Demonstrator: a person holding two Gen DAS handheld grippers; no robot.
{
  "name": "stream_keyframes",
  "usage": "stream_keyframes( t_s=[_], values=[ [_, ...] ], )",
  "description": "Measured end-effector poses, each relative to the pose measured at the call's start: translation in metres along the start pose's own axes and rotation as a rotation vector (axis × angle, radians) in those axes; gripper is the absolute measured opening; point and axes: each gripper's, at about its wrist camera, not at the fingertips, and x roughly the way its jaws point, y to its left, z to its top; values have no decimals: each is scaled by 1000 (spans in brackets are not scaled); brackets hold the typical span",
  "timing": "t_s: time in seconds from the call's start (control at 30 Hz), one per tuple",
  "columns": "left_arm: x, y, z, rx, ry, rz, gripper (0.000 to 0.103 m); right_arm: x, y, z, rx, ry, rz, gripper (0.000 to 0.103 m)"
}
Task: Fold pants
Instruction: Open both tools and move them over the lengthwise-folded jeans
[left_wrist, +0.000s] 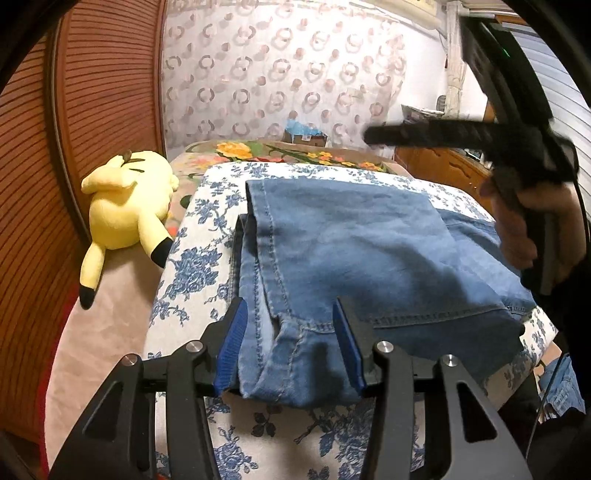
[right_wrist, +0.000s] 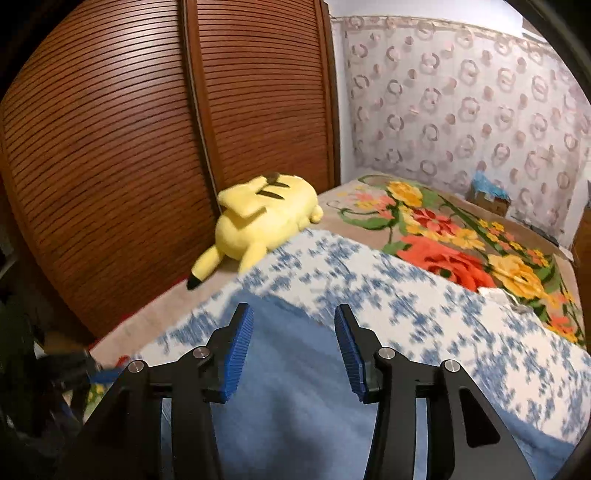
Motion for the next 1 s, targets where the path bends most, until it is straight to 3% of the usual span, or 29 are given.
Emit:
stream_keyframes(
  t_s=[0.3,0.47,0.53,0.57,0.6,0.73,0.8,1.0],
  values=[
    [2,-30,9,41,-12,-19,49,-48,-15,-49,41,15,-42,48],
    [6,-53,15,78,-13,-40,50,-84,-18,-70,58,-1,-66,56],
    [7,-63,17,92,-17,-52,59,-97,-18,-78,64,-10,-73,58],
    [7,-66,19,96,-21,-57,77,-106,-19,-83,68,-18,-81,60],
    [7,-70,20,100,-30,-65,82,-112,-20,-87,73,-22,-91,60],
    [10,-87,26,122,-32,-83,83,-139,-22,-106,94,-38,-108,68],
    [14,-95,29,125,-31,-89,90,-152,-22,-116,98,-44,-125,71],
    [22,-122,31,147,-36,-121,91,-178,-28,-140,125,-44,-173,78]
  ],
)
